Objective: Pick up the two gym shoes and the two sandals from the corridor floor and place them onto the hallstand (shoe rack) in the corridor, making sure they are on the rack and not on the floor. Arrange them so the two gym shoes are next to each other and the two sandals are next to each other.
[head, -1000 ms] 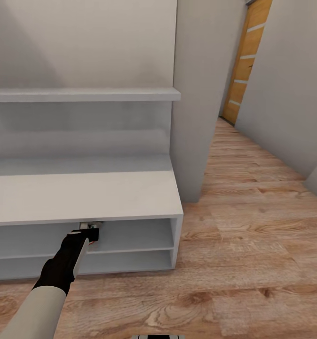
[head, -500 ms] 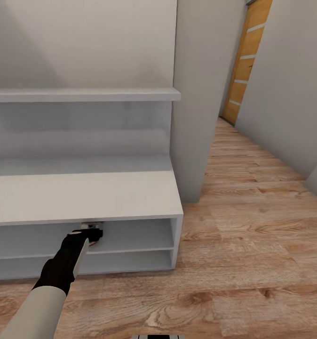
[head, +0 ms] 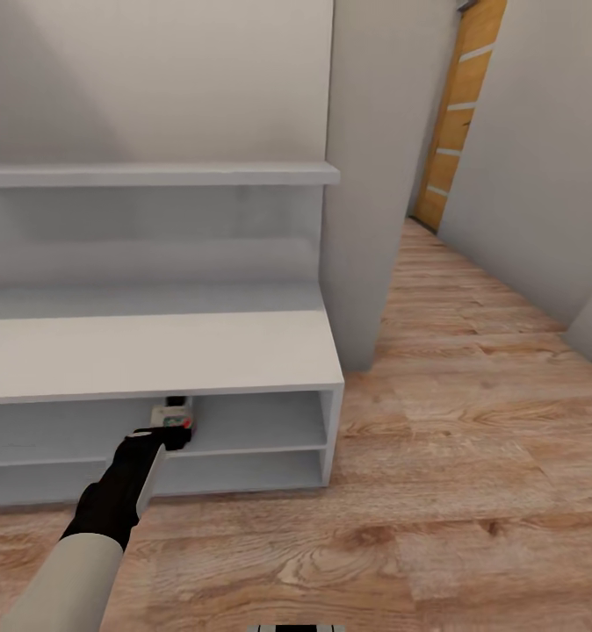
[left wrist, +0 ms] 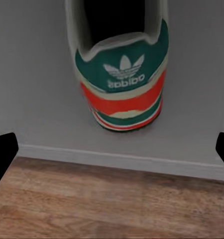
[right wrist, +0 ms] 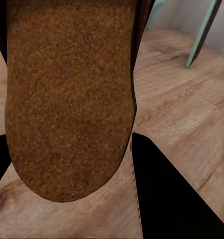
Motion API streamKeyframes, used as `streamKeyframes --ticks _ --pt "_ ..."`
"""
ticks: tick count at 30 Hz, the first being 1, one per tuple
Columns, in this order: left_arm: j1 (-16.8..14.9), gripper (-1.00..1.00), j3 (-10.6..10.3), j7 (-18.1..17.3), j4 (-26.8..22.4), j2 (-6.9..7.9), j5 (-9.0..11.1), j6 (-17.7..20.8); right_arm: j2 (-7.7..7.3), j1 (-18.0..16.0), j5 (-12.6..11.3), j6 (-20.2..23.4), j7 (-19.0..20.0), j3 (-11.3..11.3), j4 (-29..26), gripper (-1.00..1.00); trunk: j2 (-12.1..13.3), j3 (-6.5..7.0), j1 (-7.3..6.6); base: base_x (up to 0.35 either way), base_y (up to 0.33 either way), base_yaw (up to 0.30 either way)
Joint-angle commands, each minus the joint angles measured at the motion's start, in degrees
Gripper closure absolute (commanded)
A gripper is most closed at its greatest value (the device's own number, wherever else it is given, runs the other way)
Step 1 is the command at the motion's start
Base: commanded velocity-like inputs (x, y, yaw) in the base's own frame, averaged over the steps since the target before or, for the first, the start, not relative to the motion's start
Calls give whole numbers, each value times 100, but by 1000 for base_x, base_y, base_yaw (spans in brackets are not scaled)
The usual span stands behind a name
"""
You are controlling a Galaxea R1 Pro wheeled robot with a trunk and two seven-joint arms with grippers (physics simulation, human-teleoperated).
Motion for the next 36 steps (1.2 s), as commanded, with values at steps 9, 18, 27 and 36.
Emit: streamKeyframes --ticks 9,18,27,36 --pt "-2 -100 -6 -4 -6 0 -44 28 2 -5 -14 -13 39 -22 1 100 -2 -4 -5 -329 79 0" --pt "-2 -100 -2 5 -6 0 -44 25 2 -5 -11 -13 40 -22 6 100 -2 -4 -5 -334 80 0" --pt "13 -100 -8 -29 -27 0 -44 12 2 -5 -10 -13 47 -22 8 100 -2 -4 -5 -335 80 0" --pt "564 -100 1 -69 -91 74 -43 -892 2 -5 -10 -13 48 -22 20 100 -2 -4 -5 -327 80 115"
